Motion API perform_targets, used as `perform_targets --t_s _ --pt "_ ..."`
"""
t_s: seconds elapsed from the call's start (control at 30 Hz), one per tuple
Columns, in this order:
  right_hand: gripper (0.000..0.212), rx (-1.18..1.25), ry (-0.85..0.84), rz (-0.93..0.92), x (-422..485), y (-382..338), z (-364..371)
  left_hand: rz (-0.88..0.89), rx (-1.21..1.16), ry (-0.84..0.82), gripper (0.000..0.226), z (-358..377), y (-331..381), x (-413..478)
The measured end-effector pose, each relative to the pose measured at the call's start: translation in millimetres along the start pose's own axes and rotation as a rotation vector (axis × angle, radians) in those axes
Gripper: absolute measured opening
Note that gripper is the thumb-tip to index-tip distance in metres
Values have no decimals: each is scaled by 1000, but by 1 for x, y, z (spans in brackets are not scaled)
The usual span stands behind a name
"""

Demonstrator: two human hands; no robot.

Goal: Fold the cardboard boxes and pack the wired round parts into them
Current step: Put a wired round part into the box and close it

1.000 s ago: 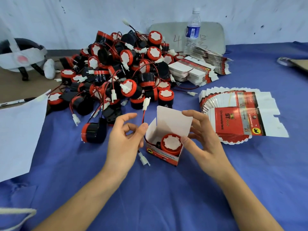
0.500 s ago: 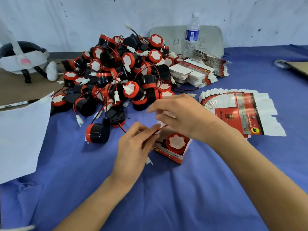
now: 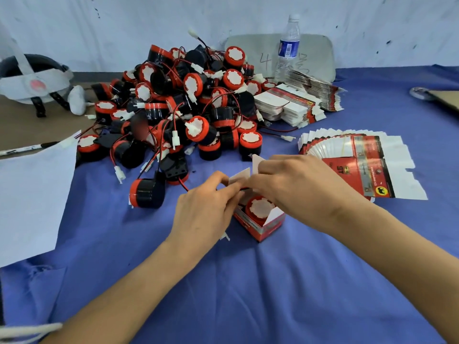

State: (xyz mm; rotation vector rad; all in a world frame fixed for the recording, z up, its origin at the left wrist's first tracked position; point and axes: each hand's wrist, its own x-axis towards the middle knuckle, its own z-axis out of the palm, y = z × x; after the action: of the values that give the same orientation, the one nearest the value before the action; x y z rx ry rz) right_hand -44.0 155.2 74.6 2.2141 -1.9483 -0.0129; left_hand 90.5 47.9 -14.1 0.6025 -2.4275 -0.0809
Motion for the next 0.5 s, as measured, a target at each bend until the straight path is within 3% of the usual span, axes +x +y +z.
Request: perform_targets --t_s 0.13,0.3,0.37,0.43,0.5 --pt "10 -212 -154 125 18 -2 -8 -115 -114 -120 29 5 3 1" --pt "22 -266 -274 157 34 -2 -4 -119 -285 33 22 8 7 -10" --pt "13 -244 -289 150 38 2 2 -102 -273 48 22 7 9 -12" --pt "30 -189 -305 156 41 3 9 -69 -180 16 25 5 11 -11" --pt "31 -95 -318 182 41 3 11 -40 -76 -18 23 2 12 -10"
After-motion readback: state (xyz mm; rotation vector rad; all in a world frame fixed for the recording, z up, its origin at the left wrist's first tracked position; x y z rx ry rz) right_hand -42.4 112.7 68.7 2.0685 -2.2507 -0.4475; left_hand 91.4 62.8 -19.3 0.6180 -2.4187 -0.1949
